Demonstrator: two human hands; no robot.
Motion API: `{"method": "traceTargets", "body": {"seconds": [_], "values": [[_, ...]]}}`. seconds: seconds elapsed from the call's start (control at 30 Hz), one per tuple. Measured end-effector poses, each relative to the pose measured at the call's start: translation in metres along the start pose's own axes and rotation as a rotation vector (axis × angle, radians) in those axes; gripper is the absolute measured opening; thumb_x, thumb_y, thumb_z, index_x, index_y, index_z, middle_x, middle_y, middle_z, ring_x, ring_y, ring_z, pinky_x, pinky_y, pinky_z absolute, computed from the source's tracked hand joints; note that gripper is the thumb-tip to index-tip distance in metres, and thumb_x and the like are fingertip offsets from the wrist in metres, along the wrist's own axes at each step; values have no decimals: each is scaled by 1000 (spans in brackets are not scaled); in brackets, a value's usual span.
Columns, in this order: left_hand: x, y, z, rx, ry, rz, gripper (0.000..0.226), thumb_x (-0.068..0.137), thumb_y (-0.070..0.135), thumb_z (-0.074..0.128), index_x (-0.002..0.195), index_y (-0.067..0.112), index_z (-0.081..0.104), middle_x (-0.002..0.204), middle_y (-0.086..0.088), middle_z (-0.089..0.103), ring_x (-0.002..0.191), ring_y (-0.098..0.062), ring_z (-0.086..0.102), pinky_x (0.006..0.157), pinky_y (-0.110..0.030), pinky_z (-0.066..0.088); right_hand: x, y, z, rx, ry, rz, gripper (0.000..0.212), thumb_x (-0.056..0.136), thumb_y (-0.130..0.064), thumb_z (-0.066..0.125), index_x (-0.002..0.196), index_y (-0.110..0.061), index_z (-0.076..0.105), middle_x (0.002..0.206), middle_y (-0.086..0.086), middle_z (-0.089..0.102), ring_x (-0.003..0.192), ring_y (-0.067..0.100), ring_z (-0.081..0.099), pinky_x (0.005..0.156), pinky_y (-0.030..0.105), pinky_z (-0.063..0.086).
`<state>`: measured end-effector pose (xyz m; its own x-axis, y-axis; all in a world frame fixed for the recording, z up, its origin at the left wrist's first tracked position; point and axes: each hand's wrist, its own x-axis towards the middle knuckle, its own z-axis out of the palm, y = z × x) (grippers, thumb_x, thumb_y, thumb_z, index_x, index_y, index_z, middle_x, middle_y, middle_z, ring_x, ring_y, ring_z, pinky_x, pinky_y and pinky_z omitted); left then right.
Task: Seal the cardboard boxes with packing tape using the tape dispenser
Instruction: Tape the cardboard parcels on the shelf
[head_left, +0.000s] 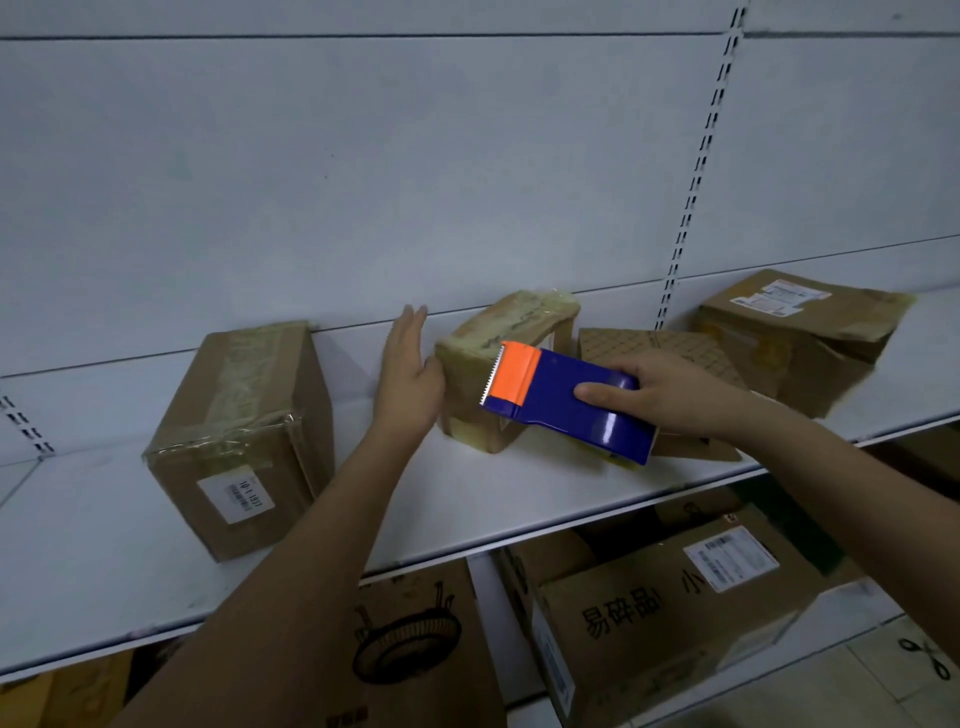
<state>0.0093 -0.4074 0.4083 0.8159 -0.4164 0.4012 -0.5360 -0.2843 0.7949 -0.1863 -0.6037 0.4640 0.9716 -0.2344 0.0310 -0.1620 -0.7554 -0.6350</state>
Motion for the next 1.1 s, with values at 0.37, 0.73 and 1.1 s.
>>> {"method": "traceTargets", "body": {"seconds": [0.37,0.73,1.1], "values": [[64,41,28,589,-456,-69,48,104,40,27,149,25,36,148,-9,49,132,-30,48,102,-39,36,-9,-9,-11,-122,106,-32,50,80,-64,45,105,-25,65,77,-9,67,67,-4,61,52,9,42],[71,39,27,623,-518,-36,50,106,36,22,155,24,22,151,-14,44,133,-34,46,108,-43,36,-38,0,-37,-190,148,71,43,74,-66,50,85,-26,64,64,-7,67,60,1,62,49,11,43],[67,37,27,579,-537,-69,91,81,87,35,154,35,21,153,-3,43,135,-29,45,109,-46,37,-5,-49,-17,-812,125,241,58,87,-71,41,73,-17,56,61,1,55,54,14,53,52,30,42]]}}
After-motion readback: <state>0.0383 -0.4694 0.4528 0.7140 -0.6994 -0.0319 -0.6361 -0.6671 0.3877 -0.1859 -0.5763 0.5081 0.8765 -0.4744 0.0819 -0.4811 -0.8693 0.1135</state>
